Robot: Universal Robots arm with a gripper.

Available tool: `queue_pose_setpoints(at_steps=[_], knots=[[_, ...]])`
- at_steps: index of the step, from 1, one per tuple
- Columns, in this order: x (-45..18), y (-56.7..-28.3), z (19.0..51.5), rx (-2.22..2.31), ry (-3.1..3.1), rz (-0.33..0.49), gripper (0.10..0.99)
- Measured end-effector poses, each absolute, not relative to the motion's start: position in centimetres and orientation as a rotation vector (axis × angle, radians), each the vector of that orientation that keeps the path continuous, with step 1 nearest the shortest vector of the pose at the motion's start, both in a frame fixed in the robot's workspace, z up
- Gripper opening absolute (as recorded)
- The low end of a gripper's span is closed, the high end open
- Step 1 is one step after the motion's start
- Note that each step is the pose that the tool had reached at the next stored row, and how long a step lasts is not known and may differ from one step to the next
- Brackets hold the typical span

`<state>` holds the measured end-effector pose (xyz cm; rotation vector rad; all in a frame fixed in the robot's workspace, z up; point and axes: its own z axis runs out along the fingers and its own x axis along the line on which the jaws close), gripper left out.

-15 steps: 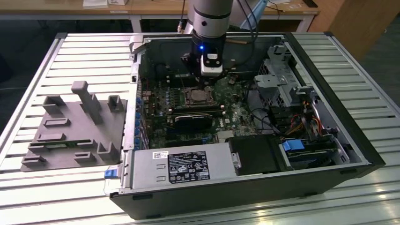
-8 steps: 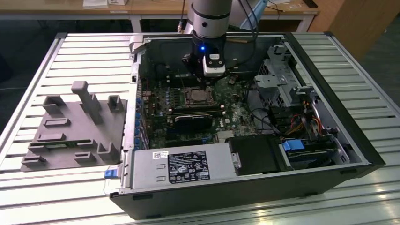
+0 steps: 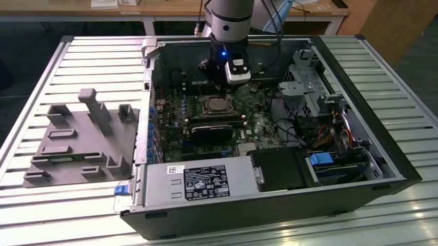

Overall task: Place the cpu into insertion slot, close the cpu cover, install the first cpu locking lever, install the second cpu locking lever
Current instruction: 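Close the cpu cover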

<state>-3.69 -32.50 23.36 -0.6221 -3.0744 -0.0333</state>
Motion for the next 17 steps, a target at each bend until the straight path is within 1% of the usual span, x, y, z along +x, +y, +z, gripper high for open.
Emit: queue_pose_setpoints(at_steps=[8,17], knots=[[-3.69,-32.50,23.30,-0.459,-3.101,-0.046,0.106],[-3.70,-32.50,23.26,-0.378,-3.148,-0.060,0.106]])
